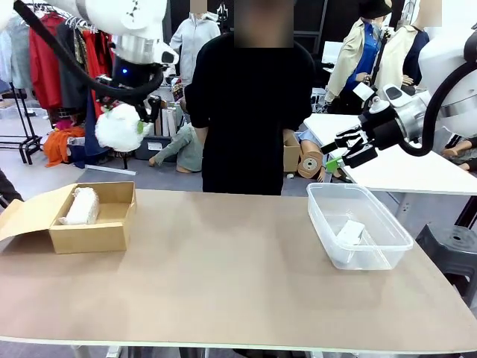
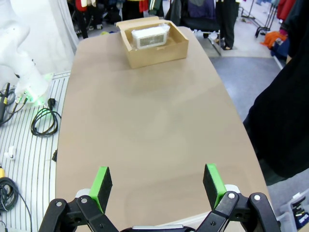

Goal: Separate and place wrapped and unwrapped clocks.
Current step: If the picked Digital clock is wrapped, place it in the Package Box ; if not, place it in the Organizing box.

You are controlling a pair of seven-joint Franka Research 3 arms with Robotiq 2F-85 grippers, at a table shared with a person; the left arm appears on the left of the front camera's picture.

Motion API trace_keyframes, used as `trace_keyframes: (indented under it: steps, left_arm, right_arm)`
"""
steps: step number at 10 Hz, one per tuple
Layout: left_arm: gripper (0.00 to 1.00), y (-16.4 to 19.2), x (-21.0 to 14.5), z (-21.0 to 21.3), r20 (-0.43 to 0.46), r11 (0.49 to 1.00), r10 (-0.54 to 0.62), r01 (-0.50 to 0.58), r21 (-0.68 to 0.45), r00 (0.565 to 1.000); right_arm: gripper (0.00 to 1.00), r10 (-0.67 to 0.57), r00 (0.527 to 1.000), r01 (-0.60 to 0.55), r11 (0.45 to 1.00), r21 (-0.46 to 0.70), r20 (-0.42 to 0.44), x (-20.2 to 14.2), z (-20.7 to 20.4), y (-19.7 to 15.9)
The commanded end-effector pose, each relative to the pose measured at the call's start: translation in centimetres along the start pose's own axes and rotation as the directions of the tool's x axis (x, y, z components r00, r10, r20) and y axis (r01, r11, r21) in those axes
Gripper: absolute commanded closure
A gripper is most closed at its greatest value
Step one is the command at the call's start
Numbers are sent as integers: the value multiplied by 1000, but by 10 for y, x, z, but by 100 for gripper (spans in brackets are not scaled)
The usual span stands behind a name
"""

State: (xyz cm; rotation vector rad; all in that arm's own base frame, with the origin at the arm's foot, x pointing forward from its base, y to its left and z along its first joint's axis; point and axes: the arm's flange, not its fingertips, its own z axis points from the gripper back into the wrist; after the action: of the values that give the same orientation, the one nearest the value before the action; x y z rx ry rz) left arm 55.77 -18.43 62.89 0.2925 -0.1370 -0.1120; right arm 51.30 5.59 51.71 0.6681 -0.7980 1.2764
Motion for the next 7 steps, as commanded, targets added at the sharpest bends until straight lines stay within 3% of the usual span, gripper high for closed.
trace_keyframes:
  steps: [1,3,4,5,6,7]
  left_arm:
    - [100,6,-21,-28,-9,984,176,-176,22,984]
    - [100,26,-27,-41,7,962,272,-272,30,962]
    - [100,26,-33,-44,57,943,331,-332,9,942]
    - [100,22,-25,-29,157,966,260,-256,-43,953]
    - [100,27,-12,-41,-10,961,277,-277,20,961]
    - [100,27,-12,-41,-10,961,277,-277,20,961]
  right_arm:
    - [0,-5,1000,5,1000,-15,4,2,-2,0]
    - [0,-5,1000,5,1000,-15,4,2,-2,0]
    - [0,-5,1000,5,1000,-15,4,2,-2,0]
    - [0,-5,1000,5,1000,-15,4,2,-2,0]
    - [0,-5,1000,5,1000,-15,4,2,-2,0]
    - [0,-5,1000,5,1000,-15,4,2,-2,0]
